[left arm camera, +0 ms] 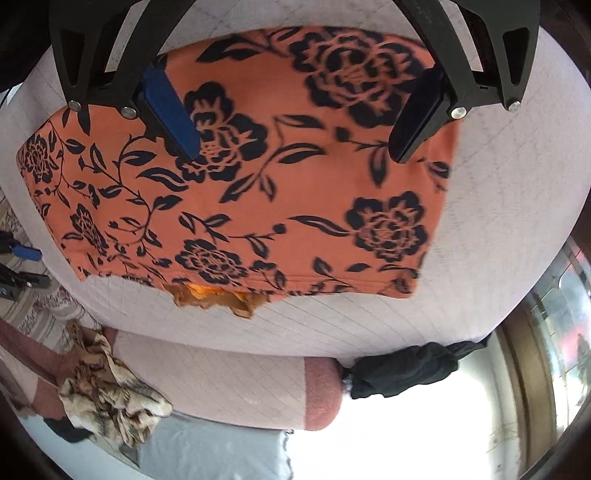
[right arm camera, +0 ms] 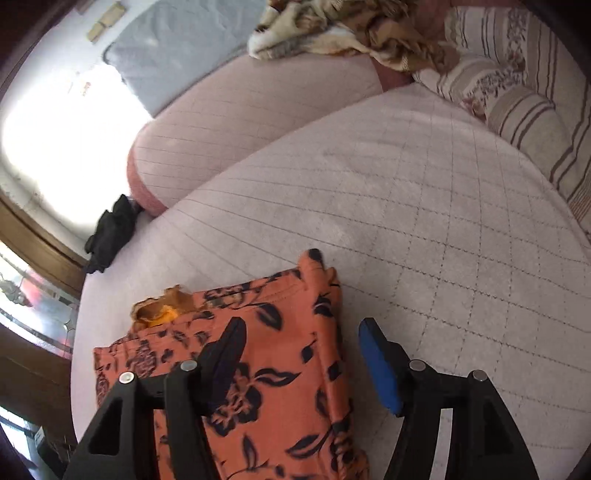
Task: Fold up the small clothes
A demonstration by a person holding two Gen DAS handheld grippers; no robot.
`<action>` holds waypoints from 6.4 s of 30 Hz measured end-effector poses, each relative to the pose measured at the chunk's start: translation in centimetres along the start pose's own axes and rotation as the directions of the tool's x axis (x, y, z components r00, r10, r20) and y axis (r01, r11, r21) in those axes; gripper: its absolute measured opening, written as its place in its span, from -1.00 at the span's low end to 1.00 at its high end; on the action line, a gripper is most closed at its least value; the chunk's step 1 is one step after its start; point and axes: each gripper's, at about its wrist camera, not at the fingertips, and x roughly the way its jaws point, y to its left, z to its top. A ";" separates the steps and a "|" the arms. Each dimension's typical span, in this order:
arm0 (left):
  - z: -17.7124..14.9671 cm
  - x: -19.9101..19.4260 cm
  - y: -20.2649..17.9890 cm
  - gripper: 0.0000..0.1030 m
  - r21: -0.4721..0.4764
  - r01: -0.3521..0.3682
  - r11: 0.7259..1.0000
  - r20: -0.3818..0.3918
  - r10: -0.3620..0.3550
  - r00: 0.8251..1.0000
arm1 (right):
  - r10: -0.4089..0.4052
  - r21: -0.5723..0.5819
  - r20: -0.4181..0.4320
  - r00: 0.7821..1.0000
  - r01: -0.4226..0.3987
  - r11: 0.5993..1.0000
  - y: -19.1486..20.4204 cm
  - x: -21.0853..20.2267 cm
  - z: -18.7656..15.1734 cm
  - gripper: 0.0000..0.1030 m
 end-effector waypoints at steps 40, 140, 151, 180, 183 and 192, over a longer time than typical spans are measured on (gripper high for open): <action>-1.1 -2.0 2.1 0.50 -0.010 -0.134 0.991 -0.059 0.134 0.989 | 0.338 0.196 -0.036 0.941 -0.325 0.925 -2.7 0.2 -12.3 0.67; 3.9 -5.9 7.2 -0.76 -0.124 0.203 0.971 0.109 -0.190 0.976 | 0.330 -0.188 -0.043 0.943 -0.332 0.924 18.2 -2.4 -20.3 0.41; -1.1 -2.3 8.8 -0.73 -0.194 0.129 0.972 0.008 -0.130 0.991 | 0.282 -0.225 -0.074 0.957 -0.291 0.930 18.9 -2.3 -20.8 0.41; -1.6 -4.6 15.0 -0.38 -0.372 0.237 0.897 0.041 -0.240 0.970 | 0.476 0.026 -0.274 0.836 -0.489 0.872 22.2 4.9 -18.5 0.72; 0.5 -3.9 13.8 -0.37 -0.264 0.202 0.943 0.032 -0.201 0.979 | 0.483 0.015 -0.271 0.833 -0.498 0.867 22.2 4.9 -18.7 0.72; 2.9 -1.7 14.4 -0.17 -0.274 0.104 0.956 -0.015 -0.112 0.994 | 0.508 0.006 -0.288 0.811 -0.529 0.848 21.4 4.5 -18.9 0.71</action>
